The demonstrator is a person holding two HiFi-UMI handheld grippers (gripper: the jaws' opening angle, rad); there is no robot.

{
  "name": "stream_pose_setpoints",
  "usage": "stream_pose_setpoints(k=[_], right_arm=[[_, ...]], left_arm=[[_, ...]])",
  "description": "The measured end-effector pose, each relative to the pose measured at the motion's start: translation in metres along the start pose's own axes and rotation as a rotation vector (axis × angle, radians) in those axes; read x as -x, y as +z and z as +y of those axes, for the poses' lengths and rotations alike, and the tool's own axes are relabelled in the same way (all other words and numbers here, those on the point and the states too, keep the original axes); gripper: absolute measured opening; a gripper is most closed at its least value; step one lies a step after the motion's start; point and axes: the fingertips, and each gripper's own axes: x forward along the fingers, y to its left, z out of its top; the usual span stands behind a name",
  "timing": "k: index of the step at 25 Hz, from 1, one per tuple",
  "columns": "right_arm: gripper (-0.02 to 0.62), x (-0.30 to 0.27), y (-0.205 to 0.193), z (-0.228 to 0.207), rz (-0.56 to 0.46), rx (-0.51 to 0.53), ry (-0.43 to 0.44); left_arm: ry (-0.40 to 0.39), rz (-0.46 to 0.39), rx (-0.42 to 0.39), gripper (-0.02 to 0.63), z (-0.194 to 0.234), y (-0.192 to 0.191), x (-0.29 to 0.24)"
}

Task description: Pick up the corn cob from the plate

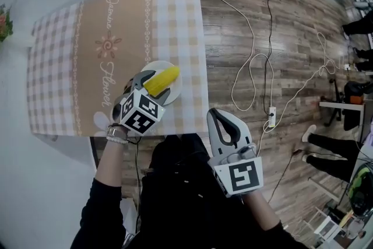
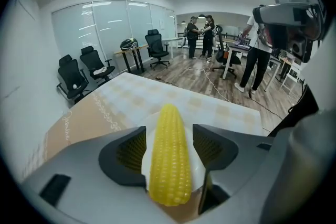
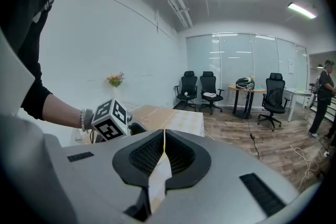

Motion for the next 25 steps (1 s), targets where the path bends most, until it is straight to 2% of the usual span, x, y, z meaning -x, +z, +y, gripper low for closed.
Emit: stream_pose_setpoints(k=[11, 14, 20, 25], right_arm=[[0.044, 0.001, -0.007, -0.008, -0.006, -0.009, -0.006], [0.044, 0.001, -0.010, -0.007, 0.022, -0.012, 0.003], [0.044, 0.000, -0.010, -0.012, 0.004, -0.020, -0.014], [0.044, 0.001, -0.014, -0.007, 0.035, -0.019, 0.006]], left_arm=[[-0.039, 0.083, -0.006, 0.276, 0.000, -0.016, -0.026], [-0.048, 0.096, 0.002, 0.276, -0.001, -0.020, -0.030], [-0.083, 0.043, 0.118, 0.276, 0.000, -0.024, -0.030], [-0.077, 0.032, 0.122, 0.264, 0.000, -0.024, -0.030]])
